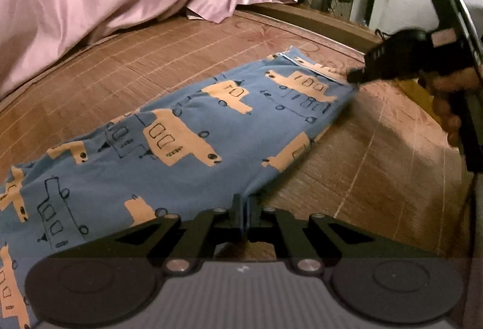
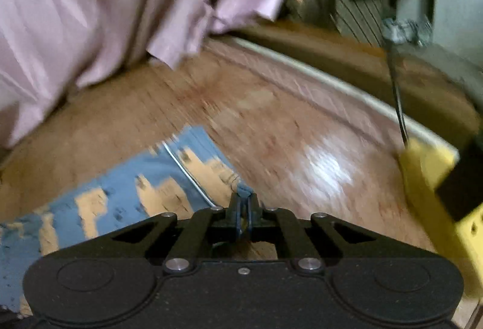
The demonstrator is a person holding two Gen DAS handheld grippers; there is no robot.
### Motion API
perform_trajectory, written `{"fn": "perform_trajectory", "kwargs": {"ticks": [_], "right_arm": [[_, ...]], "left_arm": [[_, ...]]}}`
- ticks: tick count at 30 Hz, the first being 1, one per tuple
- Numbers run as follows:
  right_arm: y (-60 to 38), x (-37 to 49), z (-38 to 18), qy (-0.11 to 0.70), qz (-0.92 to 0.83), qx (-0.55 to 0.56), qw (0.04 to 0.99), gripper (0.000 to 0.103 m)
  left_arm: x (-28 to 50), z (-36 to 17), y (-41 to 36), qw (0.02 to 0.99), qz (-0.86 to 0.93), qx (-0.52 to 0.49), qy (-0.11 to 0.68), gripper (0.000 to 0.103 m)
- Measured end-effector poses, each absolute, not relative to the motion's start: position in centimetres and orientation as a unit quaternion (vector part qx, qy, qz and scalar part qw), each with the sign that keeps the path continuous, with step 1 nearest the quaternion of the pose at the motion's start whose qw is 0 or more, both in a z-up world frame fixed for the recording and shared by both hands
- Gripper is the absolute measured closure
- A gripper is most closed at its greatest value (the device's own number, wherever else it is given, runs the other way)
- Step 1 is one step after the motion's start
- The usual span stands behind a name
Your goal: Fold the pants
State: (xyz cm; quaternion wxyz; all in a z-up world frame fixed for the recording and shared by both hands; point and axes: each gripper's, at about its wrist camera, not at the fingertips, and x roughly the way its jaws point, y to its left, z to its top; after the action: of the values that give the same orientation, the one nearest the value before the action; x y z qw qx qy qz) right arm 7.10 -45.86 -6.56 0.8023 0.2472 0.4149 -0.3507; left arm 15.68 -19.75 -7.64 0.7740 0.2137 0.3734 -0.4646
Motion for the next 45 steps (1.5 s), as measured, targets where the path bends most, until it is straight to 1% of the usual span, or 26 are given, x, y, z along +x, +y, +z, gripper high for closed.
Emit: {"fn": "perform_trajectory", "kwargs": {"ticks": [2,4,6,7,8,9,10,11,12,13,14,15,16,22,24,25,28,29,30,31,37,38,39,42,44,45], "right_arm": [[-45.5,7.3,-6.5,0.412,-0.354,0.232,0.807,0.100],[-44.8,7.7,-6.1,0.409,-0.354,0.193,0.819,0.099],[-44.2,8.0,-6.6,0.424,-0.351,0.169,0.818,0.096],[-44.2,7.9,-6.9,0.431,-0.350,0.169,0.814,0.093],[-44.3,7.8,-7.0,0.432,-0.352,0.167,0.813,0.087],[-44.3,7.9,-6.7,0.428,-0.356,0.163,0.814,0.084],[-44.4,8.0,-6.3,0.421,-0.357,0.151,0.820,0.078],[-44.3,8.1,-5.8,0.413,-0.354,0.136,0.828,0.071],[-44.4,8.5,-5.4,0.408,-0.341,0.124,0.837,0.068],[-44.8,9.2,-5.2,0.409,-0.318,0.117,0.847,0.061],[-45.3,10.1,-5.2,0.412,-0.295,0.114,0.854,0.059],[-45.8,11.0,-5.3,0.417,-0.265,0.113,0.862,0.059],[-46.2,12.2,-5.4,0.424,-0.237,0.105,0.868,0.059],[-47.5,17.6,-6.2,0.470,-0.103,0.036,0.876,0.062],[-46.6,18.8,-6.4,0.483,-0.044,-0.002,0.874,0.065],[-46.1,19.3,-6.6,0.489,-0.012,-0.021,0.872,0.068],[-44.9,20.5,-7.8,0.517,0.040,-0.077,0.851,0.074],[-44.7,20.8,-8.3,0.526,0.048,-0.091,0.844,0.087],[-44.7,20.8,-8.6,0.533,0.054,-0.098,0.839,0.096],[-44.8,20.8,-8.7,0.530,0.055,-0.100,0.840,0.103],[-46.3,20.5,-8.4,0.523,-0.023,-0.048,0.851,0.102],[-45.8,20.3,-8.0,0.514,-0.026,-0.044,0.856,0.089],[-45.3,20.2,-7.5,0.502,-0.023,-0.040,0.864,0.079],[-43.5,20.7,-5.6,0.471,0.026,0.020,0.881,0.070],[-41.9,21.8,-5.1,0.464,0.075,0.079,0.879,0.056],[-40.8,22.6,-5.0,0.463,0.096,0.095,0.876,0.056]], "left_arm": [[15.5,-7.6,-19.7,0.774,-0.466,0.216,0.371,0.101],[15.5,-7.7,-19.7,0.773,-0.467,0.212,0.373,0.101],[15.6,-7.7,-19.9,0.771,-0.469,0.213,0.375,0.098],[15.6,-7.6,-19.9,0.768,-0.471,0.213,0.378,0.095],[15.7,-7.5,-19.9,0.765,-0.473,0.210,0.382,0.095],[15.9,-7.3,-19.6,0.763,-0.474,0.207,0.387,0.093],[15.9,-7.1,-19.4,0.762,-0.475,0.201,0.390,0.092],[16.0,-6.9,-19.1,0.763,-0.475,0.193,0.394,0.089],[16.2,-6.6,-18.7,0.764,-0.473,0.185,0.398,0.084],[16.4,-6.3,-18.3,0.765,-0.471,0.175,0.402,0.073],[16.6,-6.0,-17.8,0.767,-0.468,0.166,0.405,0.067],[16.9,-5.7,-17.4,0.772,-0.464,0.160,0.404,0.059],[17.3,-5.4,-17.0,0.778,-0.458,0.158,0.400,0.058],[21.9,-3.2,-16.7,0.815,-0.421,0.207,0.340,0.058],[24.0,-2.8,-16.9,0.819,-0.416,0.224,0.325,0.058],[24.8,-2.7,-17.0,0.821,-0.412,0.230,0.322,0.058],[26.9,-2.8,-16.9,0.826,-0.394,0.232,0.330,0.058],[27.3,-2.8,-16.6,0.828,-0.389,0.228,0.333,0.058],[27.5,-2.9,-16.2,0.831,-0.383,0.223,0.336,0.058],[27.6,-3.0,-15.7,0.833,-0.378,0.218,0.339,0.058],[26.7,-3.3,-10.1,0.854,-0.333,0.200,0.346,0.058],[26.6,-3.3,-9.1,0.857,-0.327,0.200,0.346,0.058],[26.5,-3.2,-8.1,0.860,-0.320,0.202,0.342,0.058],[27.0,-3.1,-5.6,0.870,-0.297,0.206,0.334,0.058],[27.9,-3.1,-4.2,0.879,-0.278,0.194,0.336,0.058],[28.4,-3.1,-3.7,0.881,-0.273,0.184,0.339,0.058]]}}
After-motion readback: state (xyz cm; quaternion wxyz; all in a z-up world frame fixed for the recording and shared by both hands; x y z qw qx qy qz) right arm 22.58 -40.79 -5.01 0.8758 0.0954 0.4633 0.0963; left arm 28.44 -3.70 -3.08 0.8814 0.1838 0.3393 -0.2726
